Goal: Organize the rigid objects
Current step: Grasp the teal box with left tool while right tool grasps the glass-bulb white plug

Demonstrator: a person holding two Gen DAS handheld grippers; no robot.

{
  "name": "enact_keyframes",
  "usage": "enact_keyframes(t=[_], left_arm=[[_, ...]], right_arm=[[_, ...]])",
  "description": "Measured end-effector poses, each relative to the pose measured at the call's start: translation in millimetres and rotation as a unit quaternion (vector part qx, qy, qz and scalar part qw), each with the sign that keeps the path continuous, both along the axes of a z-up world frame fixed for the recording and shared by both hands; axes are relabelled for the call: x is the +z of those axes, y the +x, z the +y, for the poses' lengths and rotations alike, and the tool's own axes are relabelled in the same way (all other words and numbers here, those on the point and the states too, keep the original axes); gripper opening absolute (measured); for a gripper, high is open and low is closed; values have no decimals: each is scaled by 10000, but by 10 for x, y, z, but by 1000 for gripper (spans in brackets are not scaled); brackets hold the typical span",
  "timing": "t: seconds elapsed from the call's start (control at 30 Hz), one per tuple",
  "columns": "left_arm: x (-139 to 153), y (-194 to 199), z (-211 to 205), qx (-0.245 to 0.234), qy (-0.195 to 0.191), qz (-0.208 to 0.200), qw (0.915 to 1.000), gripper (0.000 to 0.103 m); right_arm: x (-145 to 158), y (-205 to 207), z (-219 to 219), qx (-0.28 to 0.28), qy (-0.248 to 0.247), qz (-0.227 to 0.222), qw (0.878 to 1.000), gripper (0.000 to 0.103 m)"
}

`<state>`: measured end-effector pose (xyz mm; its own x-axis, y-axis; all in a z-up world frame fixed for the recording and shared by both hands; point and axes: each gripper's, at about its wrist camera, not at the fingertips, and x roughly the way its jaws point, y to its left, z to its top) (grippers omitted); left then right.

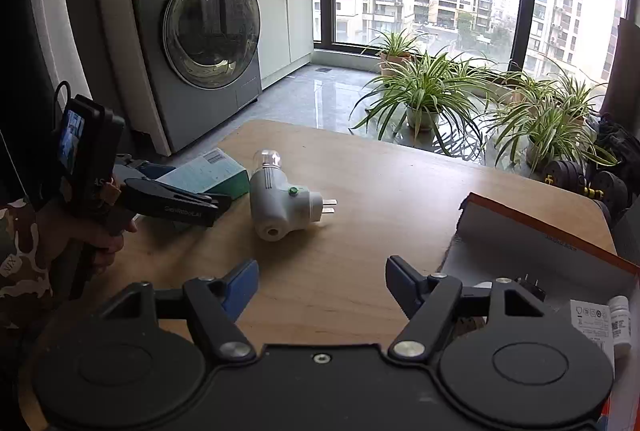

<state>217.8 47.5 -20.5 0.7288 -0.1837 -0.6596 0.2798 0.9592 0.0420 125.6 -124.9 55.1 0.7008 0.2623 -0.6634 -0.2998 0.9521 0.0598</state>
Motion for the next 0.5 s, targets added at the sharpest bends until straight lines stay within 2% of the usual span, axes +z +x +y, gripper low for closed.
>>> enact_keyframes(t=[0.1,0.23,0.33,0.5], left_arm=[[34,-25,-15,35,-116,-82,9999,73],[105,-41,25,277,-343,92,9990,72],[268,-196,105,499,-544,188,9971,72],[598,-625,232,705,-734,-2,9948,72]], right_arm=[[-27,95,74,166,-23,9,9999,83],[-60,235,167,468,-101,23,9989,83],[-70,349,264,768,-225,-12,9968,83],[-122,557,430,1133,-331,33,9930,84]])
